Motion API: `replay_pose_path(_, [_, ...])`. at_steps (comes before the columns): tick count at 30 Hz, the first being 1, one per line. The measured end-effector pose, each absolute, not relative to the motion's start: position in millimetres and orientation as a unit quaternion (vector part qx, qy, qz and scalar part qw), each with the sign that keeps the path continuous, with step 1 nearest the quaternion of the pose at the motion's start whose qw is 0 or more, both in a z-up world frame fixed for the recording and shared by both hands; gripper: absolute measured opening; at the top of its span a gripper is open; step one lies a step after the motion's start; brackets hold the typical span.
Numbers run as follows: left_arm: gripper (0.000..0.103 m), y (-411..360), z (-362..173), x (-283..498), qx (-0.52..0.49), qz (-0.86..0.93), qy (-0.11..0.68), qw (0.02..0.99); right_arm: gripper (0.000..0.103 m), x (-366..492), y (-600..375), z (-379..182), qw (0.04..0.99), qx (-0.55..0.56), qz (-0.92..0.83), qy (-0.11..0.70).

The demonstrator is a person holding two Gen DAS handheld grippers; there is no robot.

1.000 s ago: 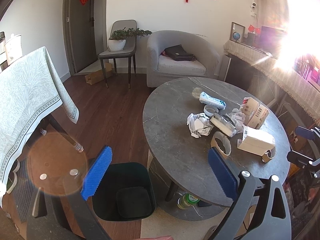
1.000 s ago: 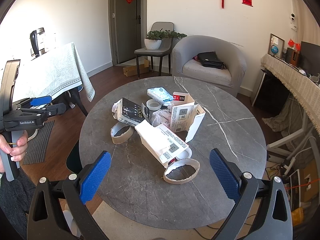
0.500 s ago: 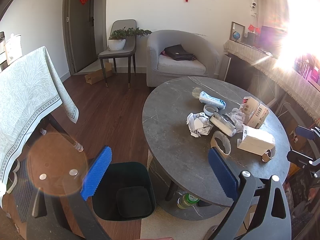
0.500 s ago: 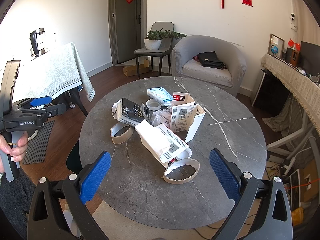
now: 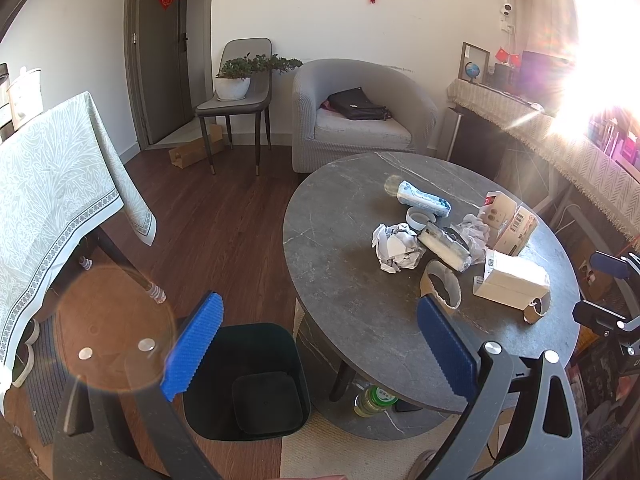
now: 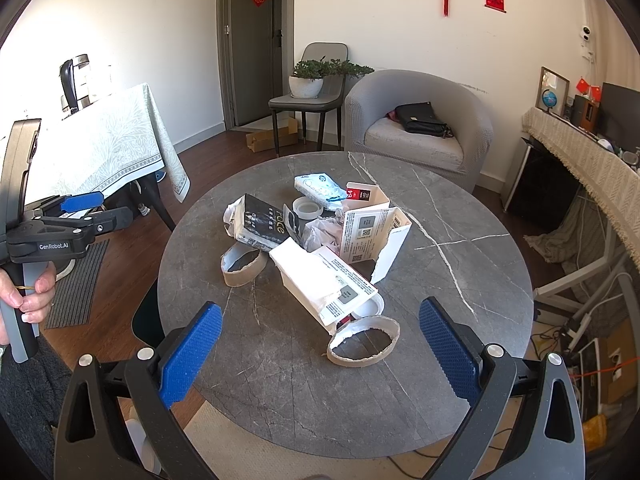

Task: Collect trash

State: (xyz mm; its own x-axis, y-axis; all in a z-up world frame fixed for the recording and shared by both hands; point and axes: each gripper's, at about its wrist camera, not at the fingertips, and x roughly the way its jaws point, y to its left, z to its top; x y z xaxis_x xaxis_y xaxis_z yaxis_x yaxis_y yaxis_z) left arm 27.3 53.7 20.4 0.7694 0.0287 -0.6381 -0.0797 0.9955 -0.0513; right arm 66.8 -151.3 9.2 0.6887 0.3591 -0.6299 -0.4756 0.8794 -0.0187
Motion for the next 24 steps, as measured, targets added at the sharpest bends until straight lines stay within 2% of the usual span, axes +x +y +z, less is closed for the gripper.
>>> replay_pose_path(24, [0.100, 56.5, 18.1, 27.5, -0.056, 0.023, 0.343, 0.937, 0.100, 66.5, -153.6, 5.5, 0.913, -0.093, 0.228, 0.326])
